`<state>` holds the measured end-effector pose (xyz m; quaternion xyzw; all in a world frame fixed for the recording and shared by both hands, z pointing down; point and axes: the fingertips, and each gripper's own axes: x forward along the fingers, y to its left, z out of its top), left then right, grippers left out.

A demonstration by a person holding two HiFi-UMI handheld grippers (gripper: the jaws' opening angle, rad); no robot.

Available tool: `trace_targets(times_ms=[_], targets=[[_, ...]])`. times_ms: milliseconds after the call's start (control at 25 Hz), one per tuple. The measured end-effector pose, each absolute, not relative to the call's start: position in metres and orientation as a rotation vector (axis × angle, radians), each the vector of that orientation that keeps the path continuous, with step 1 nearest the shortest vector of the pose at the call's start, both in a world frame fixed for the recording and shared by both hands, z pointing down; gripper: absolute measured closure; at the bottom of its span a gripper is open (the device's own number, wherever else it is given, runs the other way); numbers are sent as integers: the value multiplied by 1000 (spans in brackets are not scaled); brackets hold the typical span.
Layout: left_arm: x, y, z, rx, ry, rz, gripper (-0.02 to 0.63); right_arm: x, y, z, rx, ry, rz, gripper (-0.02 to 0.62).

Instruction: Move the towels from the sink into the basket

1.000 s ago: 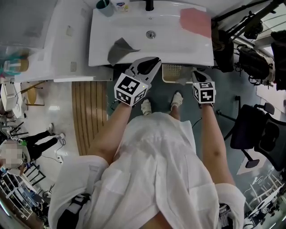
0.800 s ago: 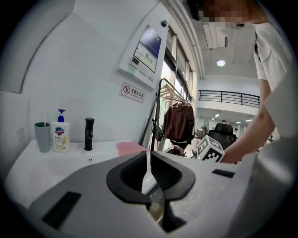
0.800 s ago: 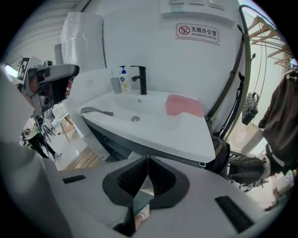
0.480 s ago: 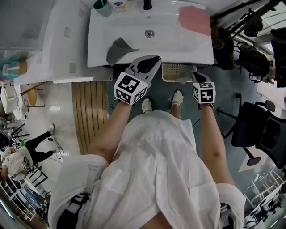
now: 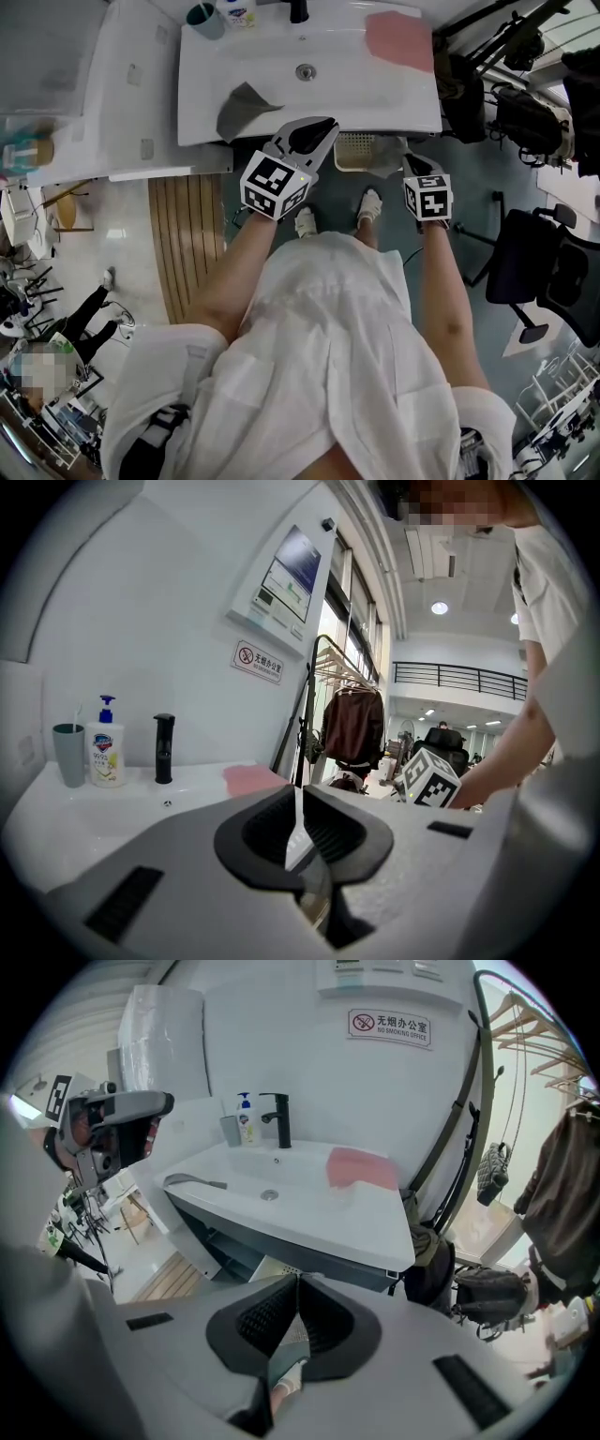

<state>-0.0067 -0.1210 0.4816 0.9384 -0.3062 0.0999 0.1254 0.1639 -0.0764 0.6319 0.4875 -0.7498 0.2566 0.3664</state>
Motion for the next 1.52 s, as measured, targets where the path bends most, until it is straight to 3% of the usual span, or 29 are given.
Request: trace_targets(times_ms=[440, 1520], targets=[[-2, -121, 483, 2735, -881, 287, 574, 201, -51, 625, 1279, -1882, 656, 561], [-18, -128, 491, 2707, -933, 328, 574, 179, -103, 669, 1338, -1884, 888, 560]])
